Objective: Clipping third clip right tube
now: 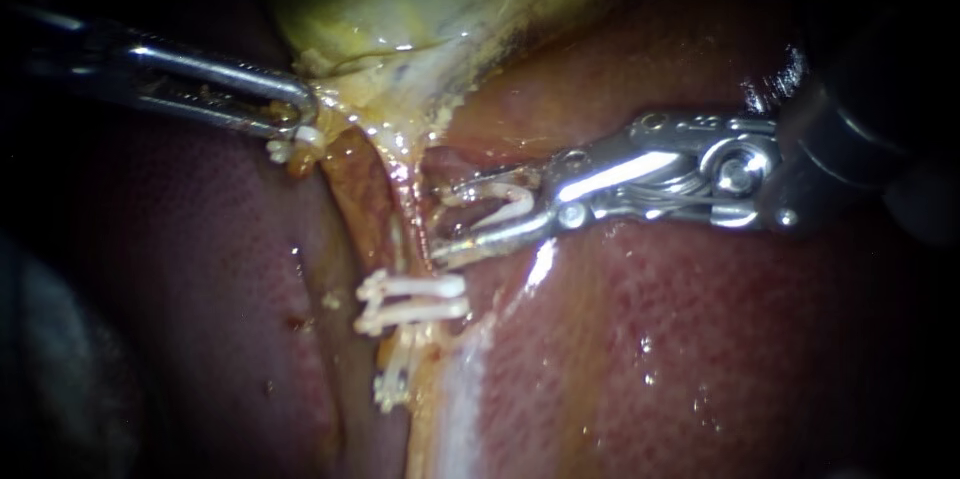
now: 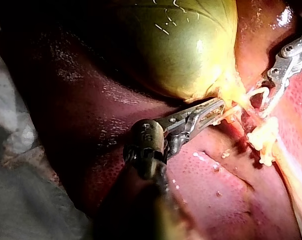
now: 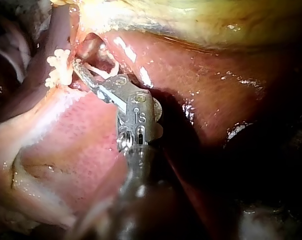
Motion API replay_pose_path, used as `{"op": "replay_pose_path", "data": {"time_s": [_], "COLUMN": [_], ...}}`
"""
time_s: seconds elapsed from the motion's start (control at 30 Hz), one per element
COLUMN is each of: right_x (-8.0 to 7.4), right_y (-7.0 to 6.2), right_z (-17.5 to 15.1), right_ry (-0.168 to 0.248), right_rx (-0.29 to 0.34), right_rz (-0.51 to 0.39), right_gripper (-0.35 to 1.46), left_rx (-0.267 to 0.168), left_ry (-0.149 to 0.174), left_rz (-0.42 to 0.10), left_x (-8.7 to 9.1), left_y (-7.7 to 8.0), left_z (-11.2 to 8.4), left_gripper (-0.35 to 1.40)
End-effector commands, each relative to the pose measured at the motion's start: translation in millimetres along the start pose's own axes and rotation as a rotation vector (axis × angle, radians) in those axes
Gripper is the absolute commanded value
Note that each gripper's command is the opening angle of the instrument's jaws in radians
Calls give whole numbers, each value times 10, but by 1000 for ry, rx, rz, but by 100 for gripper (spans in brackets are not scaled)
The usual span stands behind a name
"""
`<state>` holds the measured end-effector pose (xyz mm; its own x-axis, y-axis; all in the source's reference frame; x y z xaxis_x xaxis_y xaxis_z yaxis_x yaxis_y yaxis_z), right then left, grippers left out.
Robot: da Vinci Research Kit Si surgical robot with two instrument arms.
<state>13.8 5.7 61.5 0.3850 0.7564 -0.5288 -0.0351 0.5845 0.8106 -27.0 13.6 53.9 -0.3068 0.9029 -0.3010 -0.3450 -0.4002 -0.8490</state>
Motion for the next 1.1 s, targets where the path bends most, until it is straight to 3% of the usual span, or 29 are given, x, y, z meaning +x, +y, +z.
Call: {"op": "replay_pose_path", "data": {"time_s": [0.03, 0.23, 0.6, 0.93, 1.1], "right_x": [1, 3, 5, 14, 20], "right_y": [0, -1, -6, -10, -15], "right_z": [-1, -3, 1, 27, 41], "right_ry": [2, 15, 83, 119, 163], "right_rx": [2, 10, 56, 72, 100], "right_rz": [1, 3, 47, 103, 142], "right_gripper": [48, 49, 50, 50, 50], "left_rx": [0, 0, 0, 0, 0], "left_ry": [0, 0, 0, 0, 0], "left_rz": [0, 0, 0, 0, 0], "left_x": [0, 0, 0, 0, 0], "left_y": [0, 0, 0, 0, 0], "left_z": [0, 0, 0, 0, 0], "left_gripper": [-35, -35, -35, -35, -35]}}
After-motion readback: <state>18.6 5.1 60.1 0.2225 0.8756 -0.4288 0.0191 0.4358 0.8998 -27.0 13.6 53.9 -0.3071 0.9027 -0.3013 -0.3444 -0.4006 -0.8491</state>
